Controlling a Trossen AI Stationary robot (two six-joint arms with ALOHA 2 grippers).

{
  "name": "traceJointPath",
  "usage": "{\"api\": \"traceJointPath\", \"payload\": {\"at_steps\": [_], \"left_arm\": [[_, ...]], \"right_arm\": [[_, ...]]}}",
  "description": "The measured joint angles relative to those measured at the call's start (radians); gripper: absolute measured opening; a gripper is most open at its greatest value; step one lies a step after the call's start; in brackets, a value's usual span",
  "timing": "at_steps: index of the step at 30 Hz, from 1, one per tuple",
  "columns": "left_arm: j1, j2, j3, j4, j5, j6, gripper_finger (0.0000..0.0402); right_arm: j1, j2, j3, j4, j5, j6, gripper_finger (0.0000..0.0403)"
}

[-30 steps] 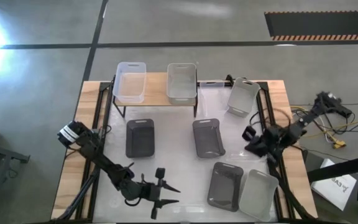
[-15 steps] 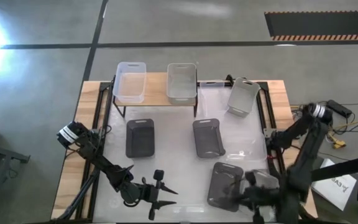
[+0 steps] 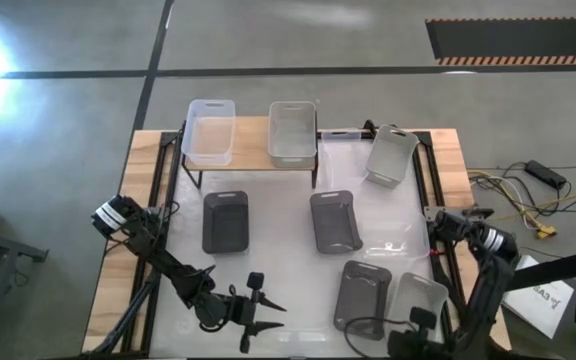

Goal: Stack baskets on shelf by color
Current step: Stack the right gray bin on top of the gray bin on the shelf

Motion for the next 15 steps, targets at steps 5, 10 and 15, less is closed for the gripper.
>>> {"api": "traceJointPath", "payload": {"at_steps": [5, 10, 15], "left_arm": [[0.0, 0.0, 0.0, 0.0, 0.0, 0.0, 0.0143], [0.0, 0.0, 0.0, 0.0, 0.0, -0.001, 0.0143], [0.0, 0.0, 0.0, 0.0, 0.0, -0.001, 0.0143]], "right_arm": [[-0.001, 0.019, -0.004, -0.003, -0.006, 0.007, 0.0094], [-0.001, 0.05, -0.024, 0.01, -0.044, -0.027, 0.0139], [-0.001, 0.055, -0.086, 0.026, -0.078, -0.009, 0.0116]]}}
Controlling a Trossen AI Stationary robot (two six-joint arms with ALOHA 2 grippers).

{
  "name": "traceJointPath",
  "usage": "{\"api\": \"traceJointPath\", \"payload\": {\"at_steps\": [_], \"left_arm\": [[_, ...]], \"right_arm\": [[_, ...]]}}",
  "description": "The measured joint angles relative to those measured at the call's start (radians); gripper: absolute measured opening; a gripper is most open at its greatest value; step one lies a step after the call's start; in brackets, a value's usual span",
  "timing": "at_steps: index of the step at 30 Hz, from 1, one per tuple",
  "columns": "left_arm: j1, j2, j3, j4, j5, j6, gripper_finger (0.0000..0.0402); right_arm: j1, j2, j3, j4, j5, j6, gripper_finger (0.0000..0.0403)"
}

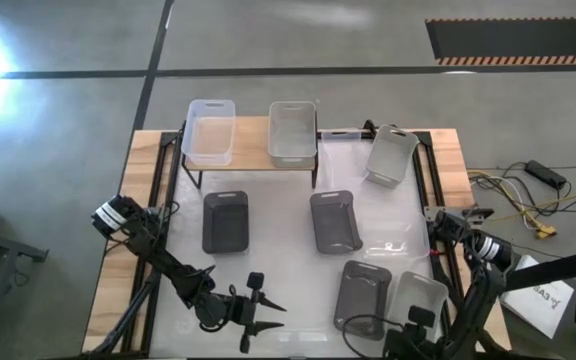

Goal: Stack baskets on shelf by color
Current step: Stack the right gray bin on top of the gray bin on the shelf

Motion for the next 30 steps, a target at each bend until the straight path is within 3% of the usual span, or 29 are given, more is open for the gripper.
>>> {"api": "traceJointPath", "payload": {"at_steps": [6, 12, 18, 24, 30], "left_arm": [[0.0, 0.0, 0.0, 0.001, 0.0, -0.001, 0.0143], [0.0, 0.0, 0.0, 0.001, 0.0, -0.014, 0.0143], [0.0, 0.0, 0.0, 0.001, 0.0, -0.018, 0.0143], [0.0, 0.0, 0.0, 0.001, 0.0, -0.018, 0.0143], [0.0, 0.0, 0.0, 0.002, 0.0, -0.018, 0.0143]], "right_arm": [[0.0, -0.01, -0.039, 0.072, -0.009, -0.061, 0.0022], [0.0, -0.046, 0.012, 0.044, -0.036, -0.097, 0.0009], [0.0, -0.065, 0.187, -0.076, -0.024, -0.082, 0.0009], [-0.004, -0.057, 0.419, -0.296, 0.144, -0.13, 0.0009], [-0.095, -0.059, 0.573, -0.291, 0.459, -0.495, 0.0009]]}}
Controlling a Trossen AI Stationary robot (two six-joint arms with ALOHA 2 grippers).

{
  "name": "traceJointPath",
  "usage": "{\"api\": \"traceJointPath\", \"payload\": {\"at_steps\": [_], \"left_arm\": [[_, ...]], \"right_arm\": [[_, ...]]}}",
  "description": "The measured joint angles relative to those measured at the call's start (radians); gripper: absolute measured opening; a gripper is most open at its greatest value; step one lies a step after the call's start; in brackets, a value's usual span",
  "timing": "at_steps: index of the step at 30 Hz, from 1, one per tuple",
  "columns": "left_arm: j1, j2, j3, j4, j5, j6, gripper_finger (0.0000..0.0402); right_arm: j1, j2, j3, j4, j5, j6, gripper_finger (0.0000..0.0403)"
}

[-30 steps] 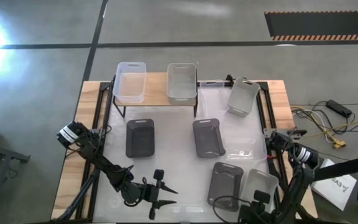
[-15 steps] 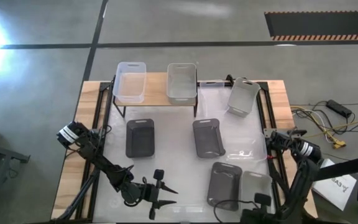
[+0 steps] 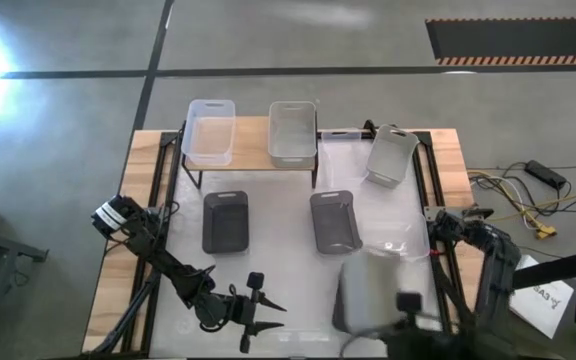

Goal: Stack baskets on shelf by color
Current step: Stack the right gray bin on top of the gray bin on the shelf

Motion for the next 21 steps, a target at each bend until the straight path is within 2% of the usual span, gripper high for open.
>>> {"api": "traceJointPath", "payload": {"at_steps": [4, 7, 11, 17, 21], "left_arm": [[0.0, 0.0, 0.0, 0.001, 0.0, 0.0, 0.0143], [0.0, 0.0, 0.0, 0.001, -0.004, 0.003, 0.0143], [0.0, 0.0, 0.0, 0.003, -0.073, 0.01, 0.0143], [0.0, -0.001, 0.0, 0.003, -0.12, 0.01, 0.0143], [0.0, -0.002, 0.0, 0.004, -0.138, 0.009, 0.0143]], "right_arm": [[-0.146, 0.001, 0.079, 0.001, 0.065, -0.293, 0.0009], [-0.285, 0.0, 0.121, 0.0, 0.07, -0.508, 0.0009], [-0.513, -0.019, 0.115, 0.06, 0.072, -0.786, 0.0009], [-0.849, -0.024, 0.12, 0.235, -0.046, -1.172, 0.0008], [-1.044, -0.024, 0.12, 0.323, -0.12, -1.314, 0.0008]]}}
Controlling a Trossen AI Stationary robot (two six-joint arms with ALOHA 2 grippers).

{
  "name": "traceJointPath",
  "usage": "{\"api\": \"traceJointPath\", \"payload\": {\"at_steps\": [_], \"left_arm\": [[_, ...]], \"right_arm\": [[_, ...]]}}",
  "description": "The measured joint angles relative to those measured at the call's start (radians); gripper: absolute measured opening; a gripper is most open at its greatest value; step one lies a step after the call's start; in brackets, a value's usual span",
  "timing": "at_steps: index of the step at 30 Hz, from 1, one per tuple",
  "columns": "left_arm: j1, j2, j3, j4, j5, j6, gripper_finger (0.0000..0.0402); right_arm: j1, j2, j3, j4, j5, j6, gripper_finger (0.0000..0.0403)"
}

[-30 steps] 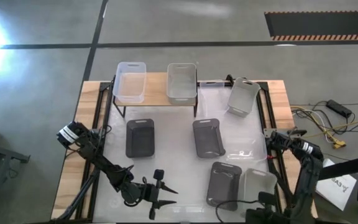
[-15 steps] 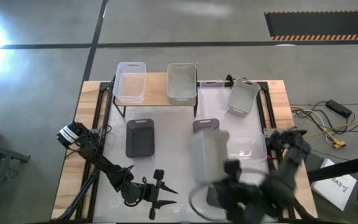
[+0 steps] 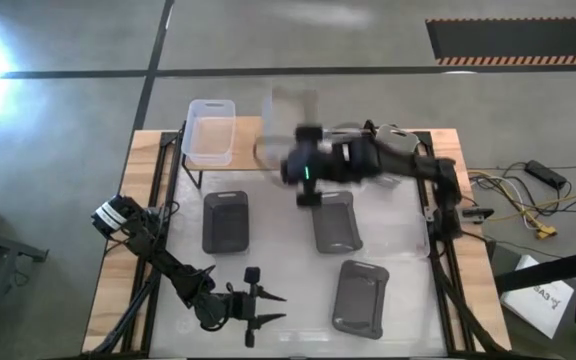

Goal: Stack baskets on shelf by color
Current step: Stack the right gray bin on top of the gray bin on the shelf

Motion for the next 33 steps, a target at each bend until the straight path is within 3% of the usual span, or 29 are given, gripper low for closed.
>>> {"api": "traceJointPath", "payload": {"at_steps": [5, 10, 33], "left_arm": [[0.0, 0.0, 0.0, 0.007, -0.024, -0.003, 0.0143], [0.001, 0.0, 0.0, 0.009, -0.025, -0.005, 0.0143], [0.009, 0.0, 0.0, 0.009, -0.029, -0.004, 0.0143]], "right_arm": [[-0.199, -0.001, -0.007, 0.016, -0.206, -0.039, 0.0008], [-0.274, 0.011, -0.01, -0.004, -0.34, -0.031, 0.0008], [-0.272, 0.031, -0.022, -0.028, -0.373, -0.039, 0.0008]]}}
